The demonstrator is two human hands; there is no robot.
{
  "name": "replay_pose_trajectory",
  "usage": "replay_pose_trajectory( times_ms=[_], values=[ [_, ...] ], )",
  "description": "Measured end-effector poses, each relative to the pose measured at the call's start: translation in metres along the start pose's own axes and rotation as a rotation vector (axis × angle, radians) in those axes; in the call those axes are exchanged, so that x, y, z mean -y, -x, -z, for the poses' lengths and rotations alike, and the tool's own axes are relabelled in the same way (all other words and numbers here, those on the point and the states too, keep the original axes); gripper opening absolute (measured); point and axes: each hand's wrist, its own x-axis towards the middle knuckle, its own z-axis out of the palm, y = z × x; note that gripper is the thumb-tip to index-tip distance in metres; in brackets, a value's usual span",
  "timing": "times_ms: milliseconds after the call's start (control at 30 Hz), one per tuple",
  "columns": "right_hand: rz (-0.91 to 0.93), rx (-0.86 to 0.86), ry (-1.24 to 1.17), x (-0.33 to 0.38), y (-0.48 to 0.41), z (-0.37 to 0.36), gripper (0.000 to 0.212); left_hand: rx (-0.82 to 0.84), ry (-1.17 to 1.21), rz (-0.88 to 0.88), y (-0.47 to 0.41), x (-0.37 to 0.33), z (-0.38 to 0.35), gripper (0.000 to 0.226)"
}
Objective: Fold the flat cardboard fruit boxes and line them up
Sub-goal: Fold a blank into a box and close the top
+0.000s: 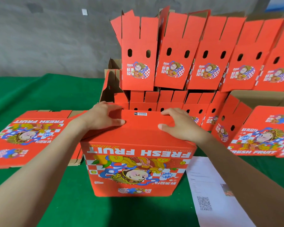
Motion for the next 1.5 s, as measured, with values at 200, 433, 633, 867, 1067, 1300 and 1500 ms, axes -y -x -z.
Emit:
replay_pose_trajectory(
  times_ms=[200,433,633,867,1067,1300,1500],
  values=[
    [-0.353,-0.309,-0.822,-0.024,0.006,0.004,0.030,-0.328,0.929,0.334,0.018,0.032,0.004,0.035],
    [-0.644,0.262,-0.814,-0.044,0.045,-0.021,0.065,0.037,0.670,0.544,0.074,0.056,-0.033,0.029],
    [-0.581,0.170,-0.938,-0.047,0.036,-0.006,0.081,-0.030,0.456,0.341,0.086,0.032,-0.008,0.089],
    [-0.385,0.139,-1.184,-0.052,0.030,0.008,0.066,0.114,0.730,0.382,0.056,0.050,-0.011,0.071],
    [-0.316,0.128,-1.138,-0.059,0.028,-0.002,0.045,0.063,0.817,0.292,0.050,0.044,-0.013,0.087],
    [-0.235,-0.071,-0.943,-0.075,0.025,-0.008,0.041,-0.093,0.897,0.208,0.035,0.028,-0.028,0.033],
    [-0.244,-0.217,-0.787,-0.102,0.025,-0.003,0.048,-0.110,1.031,0.137,0.020,0.005,-0.045,0.012]
  ],
)
